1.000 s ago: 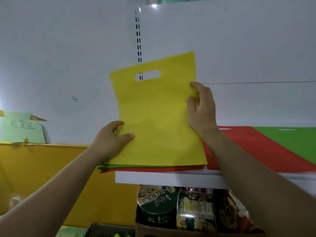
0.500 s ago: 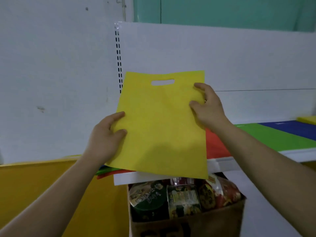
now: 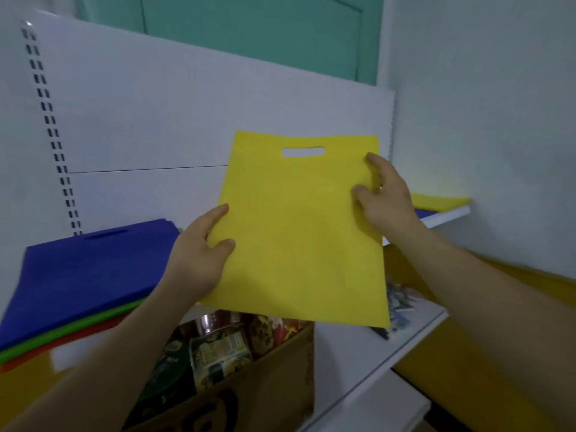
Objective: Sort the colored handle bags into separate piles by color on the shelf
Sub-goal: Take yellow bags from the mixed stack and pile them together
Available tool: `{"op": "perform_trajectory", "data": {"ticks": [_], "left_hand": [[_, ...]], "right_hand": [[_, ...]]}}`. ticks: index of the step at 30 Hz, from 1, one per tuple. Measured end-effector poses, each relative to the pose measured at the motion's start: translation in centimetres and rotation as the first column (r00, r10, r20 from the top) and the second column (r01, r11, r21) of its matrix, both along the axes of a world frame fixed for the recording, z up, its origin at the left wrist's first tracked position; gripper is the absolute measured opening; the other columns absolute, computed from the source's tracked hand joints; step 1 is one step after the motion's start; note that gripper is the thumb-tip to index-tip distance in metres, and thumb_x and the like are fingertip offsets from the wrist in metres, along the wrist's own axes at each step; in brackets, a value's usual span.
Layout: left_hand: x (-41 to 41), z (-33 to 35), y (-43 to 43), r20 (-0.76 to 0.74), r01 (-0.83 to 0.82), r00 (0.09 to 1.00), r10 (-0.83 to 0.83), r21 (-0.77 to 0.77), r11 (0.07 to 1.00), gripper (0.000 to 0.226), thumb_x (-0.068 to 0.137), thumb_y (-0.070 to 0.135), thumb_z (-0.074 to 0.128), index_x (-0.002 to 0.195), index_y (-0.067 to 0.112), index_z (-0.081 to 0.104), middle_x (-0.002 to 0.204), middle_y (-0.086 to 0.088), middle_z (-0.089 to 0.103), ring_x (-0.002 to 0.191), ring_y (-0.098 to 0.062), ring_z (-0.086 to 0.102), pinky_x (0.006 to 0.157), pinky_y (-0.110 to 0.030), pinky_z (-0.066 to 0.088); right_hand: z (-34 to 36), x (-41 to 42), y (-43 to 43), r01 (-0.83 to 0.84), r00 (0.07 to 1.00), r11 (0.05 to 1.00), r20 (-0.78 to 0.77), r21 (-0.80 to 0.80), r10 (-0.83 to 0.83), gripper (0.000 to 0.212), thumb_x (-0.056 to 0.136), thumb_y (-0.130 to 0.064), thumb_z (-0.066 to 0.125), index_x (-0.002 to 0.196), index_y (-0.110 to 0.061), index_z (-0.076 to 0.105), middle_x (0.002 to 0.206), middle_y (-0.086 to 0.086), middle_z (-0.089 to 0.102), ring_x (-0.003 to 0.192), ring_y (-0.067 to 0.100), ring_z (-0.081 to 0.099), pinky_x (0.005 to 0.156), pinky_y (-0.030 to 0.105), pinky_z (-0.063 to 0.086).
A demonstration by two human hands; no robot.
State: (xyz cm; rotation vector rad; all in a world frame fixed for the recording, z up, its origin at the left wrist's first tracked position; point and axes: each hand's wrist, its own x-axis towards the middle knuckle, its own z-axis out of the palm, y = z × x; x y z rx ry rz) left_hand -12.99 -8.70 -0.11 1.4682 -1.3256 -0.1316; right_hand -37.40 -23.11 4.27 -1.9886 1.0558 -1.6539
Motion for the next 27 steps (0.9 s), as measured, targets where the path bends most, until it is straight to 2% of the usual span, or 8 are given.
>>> {"op": "perform_trajectory", "data": {"ticks": [3,7,11,14,18,21,24,27], "left_hand": [[-4.8,0.1,-2.6,-0.029,0.078,0.997,-0.078,-0.002,0.997,0.054,0.093,0.014,0.056,0.14,0.034,0.039,0.141,-0.003,0.045,0.12,-0.026,0.049,0.099,-0.037,0.042],[-12.5,0.4,-6.8,-0.034,0.205,0.978,-0.205,-0.016,0.979,0.054,0.092,0.009,0.057,0.139,0.032,0.042,0.14,-0.004,0.047,0.119,-0.026,0.052,0.1,-0.04,0.043],[-20.6,0.2,-10.6,-0.051,0.352,0.934,-0.353,-0.02,0.936,0.055,0.091,0.009,0.058,0.138,0.032,0.044,0.14,-0.004,0.048,0.118,-0.027,0.054,0.101,-0.046,0.044],[-26.3,-0.2,-12.9,-0.041,0.413,0.91,-0.414,-0.027,0.91,0.055,0.09,0.009,0.059,0.138,0.031,0.044,0.138,-0.002,0.049,0.118,-0.025,0.053,0.1,-0.041,0.043],[-32.8,-0.9,-15.8,-0.037,0.499,0.866,-0.499,-0.023,0.866,0.054,0.09,0.007,0.058,0.139,0.027,0.044,0.136,0.002,0.048,0.109,-0.015,0.052,0.09,-0.029,0.042],[-36.5,-1.4,-17.9,-0.048,0.572,0.819,-0.572,-0.005,0.82,0.054,0.092,0.01,0.057,0.139,0.031,0.042,0.139,0.003,0.045,0.116,-0.014,0.049,0.097,-0.034,0.043],[-39.6,-1.7,-20.1,-0.045,0.621,0.783,-0.62,0.009,0.784,0.054,0.093,0.01,0.056,0.14,0.029,0.041,0.134,0.008,0.044,0.117,-0.009,0.044,0.1,-0.032,0.04],[-42.3,-1.8,-22.9,-0.051,0.661,0.75,-0.66,0.007,0.75,0.054,0.092,0.009,0.057,0.139,0.029,0.043,0.141,0.001,0.045,0.123,-0.019,0.047,0.105,-0.04,0.04]], "right_hand": [[0.4,-5.6,-0.4,0.087,0.996,0.996,-0.011,-0.031,-0.087,0.057,0.091,-0.01,0.057,0.144,-0.02,0.036,0.148,-0.004,0.038,0.132,0.013,0.038,0.101,0.016,0.031],[1.2,-14.4,-0.8,0.206,0.978,0.978,0.013,-0.036,-0.206,0.057,0.09,-0.009,0.058,0.142,-0.022,0.039,0.144,-0.003,0.042,0.129,0.015,0.043,0.108,0.03,0.035],[1.3,-23.5,-0.5,0.329,0.944,0.944,0.001,-0.018,-0.329,0.057,0.092,-0.011,0.056,0.143,-0.025,0.037,0.145,-0.006,0.04,0.13,0.013,0.041,0.108,0.031,0.036],[0.7,-29.5,-0.3,0.412,0.911,0.911,-0.006,0.004,-0.412,0.056,0.093,-0.013,0.055,0.143,-0.028,0.036,0.145,-0.007,0.039,0.13,0.013,0.039,0.104,0.025,0.035],[-0.2,-35.8,-0.5,0.504,0.863,0.863,0.003,0.04,-0.504,0.055,0.093,-0.013,0.055,0.143,-0.028,0.037,0.145,-0.006,0.04,0.129,0.014,0.04,0.099,0.022,0.034],[-0.8,-39.3,-0.7,0.562,0.826,0.825,0.004,0.056,-0.563,0.055,0.093,-0.014,0.054,0.143,-0.028,0.036,0.145,-0.005,0.04,0.129,0.016,0.04,0.1,0.025,0.036],[-1.2,-42.3,-1.1,0.61,0.791,0.789,0.011,0.073,-0.612,0.054,0.094,-0.014,0.053,0.143,-0.028,0.036,0.145,-0.004,0.039,0.129,0.017,0.04,0.099,0.025,0.037],[-1.5,-44.6,-2.0,0.658,0.752,0.749,-0.016,0.08,-0.659,0.054,0.095,-0.014,0.052,0.144,-0.028,0.034,0.147,-0.003,0.037,0.13,0.018,0.039,0.099,0.027,0.037]]}}
